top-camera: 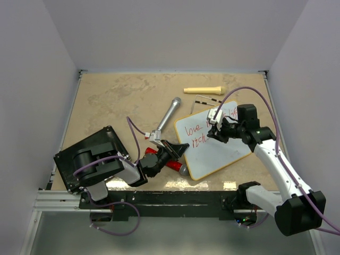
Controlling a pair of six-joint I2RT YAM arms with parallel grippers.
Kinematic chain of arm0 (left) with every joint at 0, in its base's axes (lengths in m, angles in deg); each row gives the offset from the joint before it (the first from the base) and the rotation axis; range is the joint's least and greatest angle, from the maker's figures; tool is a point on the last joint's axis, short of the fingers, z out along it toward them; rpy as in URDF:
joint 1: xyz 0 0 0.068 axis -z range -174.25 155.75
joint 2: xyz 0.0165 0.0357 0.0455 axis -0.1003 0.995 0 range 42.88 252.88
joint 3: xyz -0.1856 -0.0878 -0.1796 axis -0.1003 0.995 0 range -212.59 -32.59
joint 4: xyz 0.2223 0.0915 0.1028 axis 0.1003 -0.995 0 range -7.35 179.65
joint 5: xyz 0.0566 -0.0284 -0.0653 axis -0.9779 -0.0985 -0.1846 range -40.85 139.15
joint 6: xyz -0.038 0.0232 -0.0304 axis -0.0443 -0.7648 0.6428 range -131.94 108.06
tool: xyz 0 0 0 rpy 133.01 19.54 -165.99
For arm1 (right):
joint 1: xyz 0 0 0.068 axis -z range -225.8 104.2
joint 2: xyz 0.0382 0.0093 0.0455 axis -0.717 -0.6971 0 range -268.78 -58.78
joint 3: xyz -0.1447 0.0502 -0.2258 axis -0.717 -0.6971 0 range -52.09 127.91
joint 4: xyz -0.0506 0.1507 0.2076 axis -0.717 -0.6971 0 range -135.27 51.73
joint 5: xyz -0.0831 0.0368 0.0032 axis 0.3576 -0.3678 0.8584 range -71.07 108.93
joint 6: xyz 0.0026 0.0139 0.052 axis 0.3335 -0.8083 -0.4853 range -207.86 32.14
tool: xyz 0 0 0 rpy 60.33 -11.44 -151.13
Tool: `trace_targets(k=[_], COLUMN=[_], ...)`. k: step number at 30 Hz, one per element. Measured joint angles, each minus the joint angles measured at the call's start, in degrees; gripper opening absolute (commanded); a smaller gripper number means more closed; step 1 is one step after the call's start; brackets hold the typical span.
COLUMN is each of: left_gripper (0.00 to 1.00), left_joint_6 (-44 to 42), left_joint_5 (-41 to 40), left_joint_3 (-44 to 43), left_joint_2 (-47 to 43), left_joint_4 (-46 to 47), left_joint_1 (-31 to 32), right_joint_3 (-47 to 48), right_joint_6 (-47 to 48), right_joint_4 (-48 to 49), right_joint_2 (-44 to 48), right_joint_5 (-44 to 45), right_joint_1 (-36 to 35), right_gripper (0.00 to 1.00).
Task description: Write a sentence on the whiteboard
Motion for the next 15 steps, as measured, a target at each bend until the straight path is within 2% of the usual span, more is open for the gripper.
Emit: trace_targets(k=[5,15], left_gripper=[0.00,0.00], left_joint_6=[0.04,0.00], left_joint_5=[0.00,0.13], left_joint_3=[0.00,0.00], left_joint_2=[0.00,0.00], left_joint_4=[-0.11,-0.07], left_joint_1=[-0.04,-0.04], right_joint_3=[0.15,0.26], right_joint_6=[-0.02,-2.93], right_joint_4=[-0.42,1.09], right_joint_2=[-0.13,5.42], right_joint_5=[-0.15,1.46], right_joint_1=[-0.20,2.16], right_gripper=[0.00,0.00])
